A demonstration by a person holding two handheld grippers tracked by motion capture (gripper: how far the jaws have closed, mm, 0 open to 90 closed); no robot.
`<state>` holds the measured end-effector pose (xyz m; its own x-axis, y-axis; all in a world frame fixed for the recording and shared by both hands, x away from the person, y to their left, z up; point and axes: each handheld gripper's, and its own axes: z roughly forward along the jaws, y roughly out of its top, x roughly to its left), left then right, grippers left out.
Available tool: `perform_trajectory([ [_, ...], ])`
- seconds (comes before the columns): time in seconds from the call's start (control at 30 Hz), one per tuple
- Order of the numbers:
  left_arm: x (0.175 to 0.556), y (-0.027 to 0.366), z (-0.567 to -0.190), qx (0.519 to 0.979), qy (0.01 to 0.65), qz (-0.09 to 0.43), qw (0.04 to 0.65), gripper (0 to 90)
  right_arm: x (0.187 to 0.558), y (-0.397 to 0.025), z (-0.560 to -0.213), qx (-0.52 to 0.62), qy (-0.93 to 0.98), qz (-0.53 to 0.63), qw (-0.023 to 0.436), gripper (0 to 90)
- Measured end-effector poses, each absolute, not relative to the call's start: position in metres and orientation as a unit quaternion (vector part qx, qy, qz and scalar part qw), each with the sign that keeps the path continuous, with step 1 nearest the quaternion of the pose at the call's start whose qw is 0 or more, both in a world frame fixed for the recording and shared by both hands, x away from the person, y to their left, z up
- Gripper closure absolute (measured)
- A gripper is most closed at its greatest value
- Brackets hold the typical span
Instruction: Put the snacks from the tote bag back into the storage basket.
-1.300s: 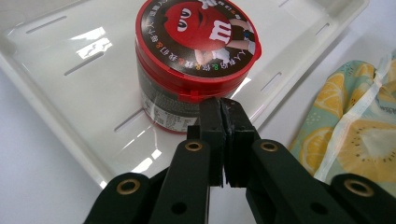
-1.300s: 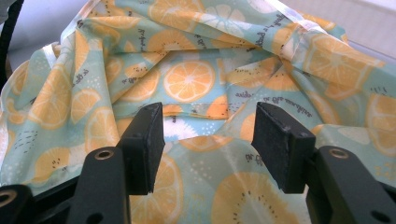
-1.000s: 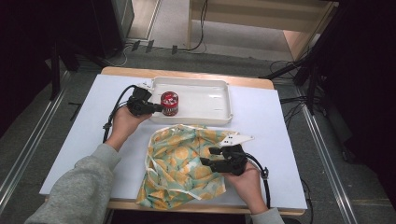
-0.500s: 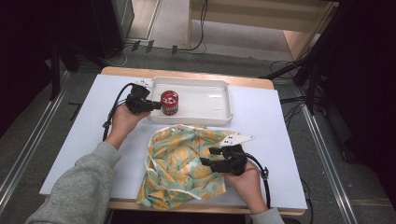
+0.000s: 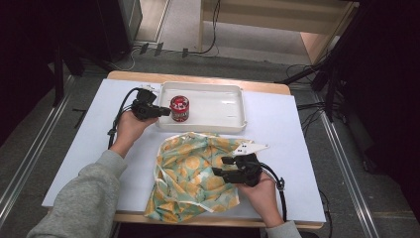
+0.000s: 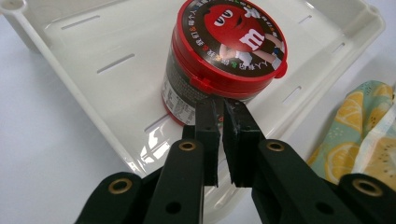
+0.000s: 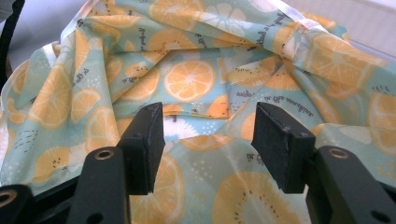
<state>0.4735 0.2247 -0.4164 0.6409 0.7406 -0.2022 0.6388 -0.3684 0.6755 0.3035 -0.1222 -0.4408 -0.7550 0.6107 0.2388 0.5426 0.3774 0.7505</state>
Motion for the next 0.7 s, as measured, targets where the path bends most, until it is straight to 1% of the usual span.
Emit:
perform_trajectory([
  [0.4, 0.46, 0.221, -0.408, 0.833, 0.405, 0.044, 0.375, 72.5, 0.304, -0.123, -0.441, 0.347, 0.829, 0.437, 0.04, 45.0],
  [0.63, 0.45, 0.221, -0.405, 0.835, 0.402, 0.032, 0.373, 58.6, 0.303, -0.122, -0.441, 0.347, 0.83, 0.435, 0.039, 44.9],
  [0.7, 0.446, 0.222, -0.404, 0.838, 0.398, 0.033, 0.372, 56.6, 0.303, -0.122, -0.441, 0.346, 0.83, 0.435, 0.039, 44.9],
])
